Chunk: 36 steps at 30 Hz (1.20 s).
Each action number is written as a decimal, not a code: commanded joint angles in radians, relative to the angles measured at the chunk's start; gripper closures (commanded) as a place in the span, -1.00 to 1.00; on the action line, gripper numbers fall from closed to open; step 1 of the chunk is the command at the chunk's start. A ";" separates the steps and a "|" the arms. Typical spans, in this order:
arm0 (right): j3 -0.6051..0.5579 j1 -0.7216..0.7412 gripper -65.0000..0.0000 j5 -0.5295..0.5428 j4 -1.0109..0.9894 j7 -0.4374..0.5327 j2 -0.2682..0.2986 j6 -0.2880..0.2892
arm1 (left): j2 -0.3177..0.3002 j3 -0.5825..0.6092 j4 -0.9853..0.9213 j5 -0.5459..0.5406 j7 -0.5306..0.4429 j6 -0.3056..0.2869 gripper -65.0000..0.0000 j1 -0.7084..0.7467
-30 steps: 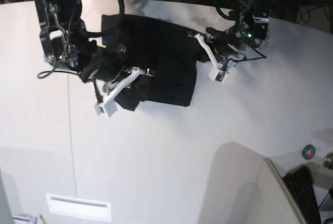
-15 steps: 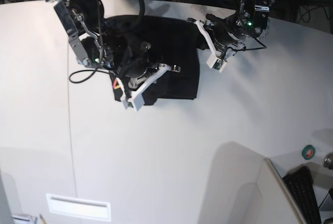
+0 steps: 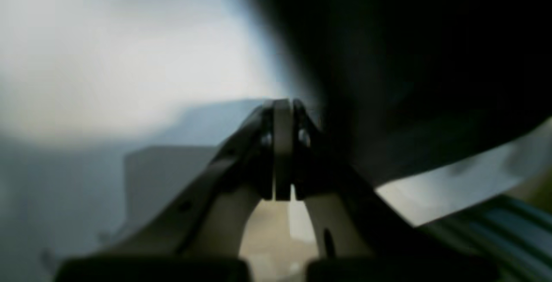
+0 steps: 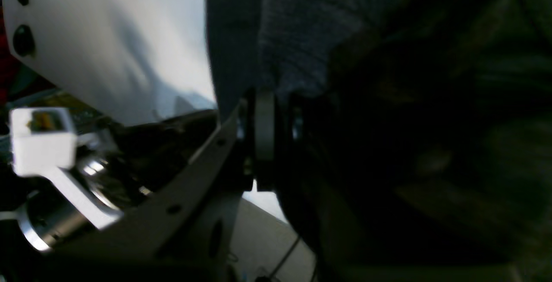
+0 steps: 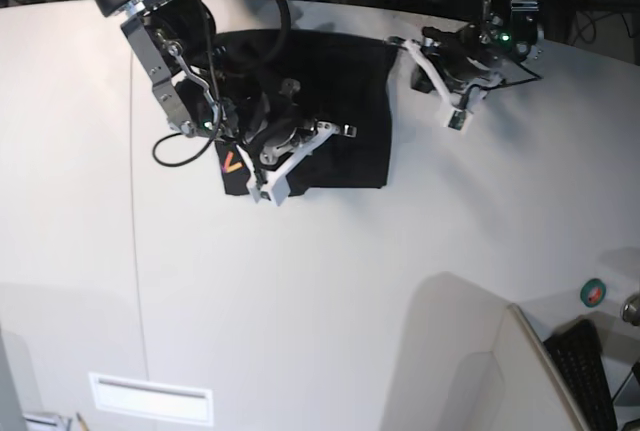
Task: Layout the t-shirt on the table in an organized manner, then fold the t-shirt properly
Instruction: 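Fold the strip end over with the right gripper onto the shirt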
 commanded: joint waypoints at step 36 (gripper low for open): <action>-0.047 0.042 1.00 -0.248 0.094 0.008 0.214 0.007 | -0.011 -0.907 -0.072 -0.012 0.147 -0.273 1.00 -0.080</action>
